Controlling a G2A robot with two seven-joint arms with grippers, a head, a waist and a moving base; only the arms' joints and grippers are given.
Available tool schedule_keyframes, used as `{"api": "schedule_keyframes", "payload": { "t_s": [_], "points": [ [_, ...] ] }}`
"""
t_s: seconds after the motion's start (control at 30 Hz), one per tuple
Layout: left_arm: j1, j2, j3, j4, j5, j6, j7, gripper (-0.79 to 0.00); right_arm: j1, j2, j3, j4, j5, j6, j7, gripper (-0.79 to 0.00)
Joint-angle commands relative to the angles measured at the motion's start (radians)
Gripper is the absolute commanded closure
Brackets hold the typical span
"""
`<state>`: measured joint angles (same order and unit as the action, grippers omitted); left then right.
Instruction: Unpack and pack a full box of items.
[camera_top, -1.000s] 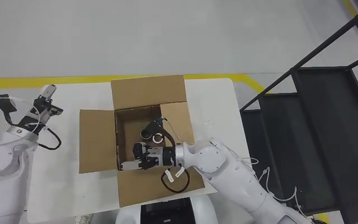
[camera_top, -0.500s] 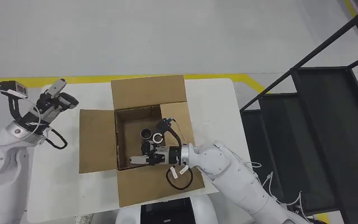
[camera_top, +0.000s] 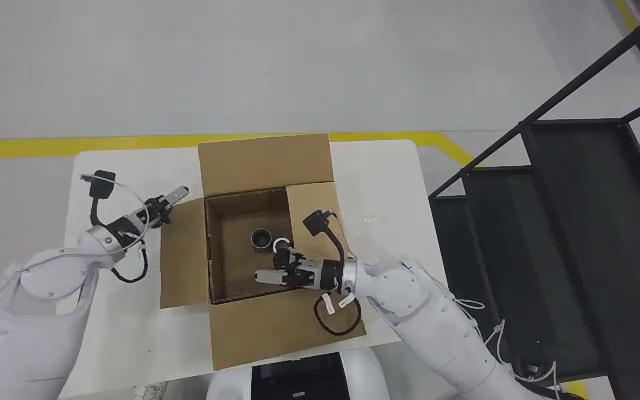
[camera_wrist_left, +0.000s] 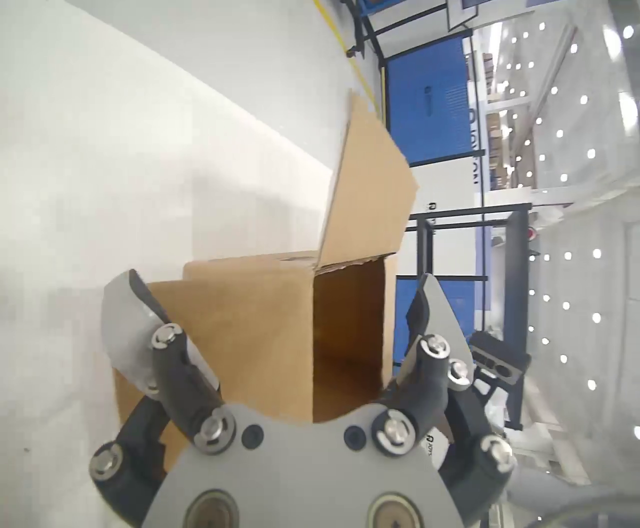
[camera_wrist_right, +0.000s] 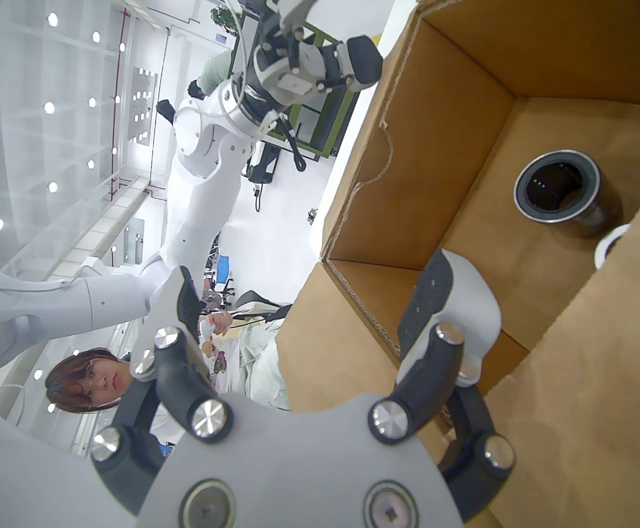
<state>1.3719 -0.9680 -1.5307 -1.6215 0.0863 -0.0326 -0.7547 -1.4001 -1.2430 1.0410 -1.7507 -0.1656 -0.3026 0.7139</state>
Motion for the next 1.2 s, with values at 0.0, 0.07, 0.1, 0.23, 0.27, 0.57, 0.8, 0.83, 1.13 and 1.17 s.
{"api": "schedule_keyframes", "payload": {
  "t_s": [0.0,0.07,0.1,0.23,0.27,0.57,0.8,0.83,1.13,1.17],
  "points": [
    [0.006,-0.001,0.016,0.006,0.017,-0.002,-0.008,-0.785,-0.004,0.003,0.011,-0.004,0.007,-0.002,0.0,-0.785],
    [0.0,-0.004,0.035,0.025,-0.002,-0.004,-0.009,-0.785,-0.009,0.006,0.021,-0.007,0.007,-0.002,-0.002,-0.785],
    [-0.007,-0.006,0.048,0.037,-0.004,-0.006,-0.005,-0.785,-0.012,0.008,0.026,-0.009,0.007,-0.001,-0.005,-0.785],
    [-0.042,-0.02,0.096,0.1,-0.112,-0.016,-0.007,-0.785,-0.03,0.015,0.046,-0.019,0.006,0.006,-0.008,-0.785],
    [-0.053,-0.023,0.105,0.118,-0.136,-0.015,-0.013,-0.785,-0.035,0.016,0.05,-0.022,0.005,0.008,-0.008,-0.785],
    [-0.1,-0.026,0.1,0.186,-0.178,-0.053,-0.02,-0.785,-0.045,0.024,0.053,-0.042,0.013,0.012,0.002,-0.785],
    [-0.105,-0.004,-0.047,0.071,-0.194,-0.086,-0.033,-0.785,-0.045,0.03,0.058,-0.05,0.016,0.008,0.001,-0.785],
    [-0.106,-0.002,-0.061,0.046,-0.197,-0.091,-0.041,-0.785,-0.048,0.031,0.063,-0.052,0.015,0.008,-0.001,-0.785],
    [-0.18,-0.003,0.004,-0.054,-0.203,-0.148,-0.12,-0.785,-0.119,0.053,0.153,-0.086,0.004,0.014,-0.032,-0.785],
    [-0.197,-0.005,0.026,-0.059,-0.199,-0.151,-0.129,-0.785,-0.129,0.055,0.167,-0.092,0.001,0.016,-0.035,-0.785]
  ]
}}
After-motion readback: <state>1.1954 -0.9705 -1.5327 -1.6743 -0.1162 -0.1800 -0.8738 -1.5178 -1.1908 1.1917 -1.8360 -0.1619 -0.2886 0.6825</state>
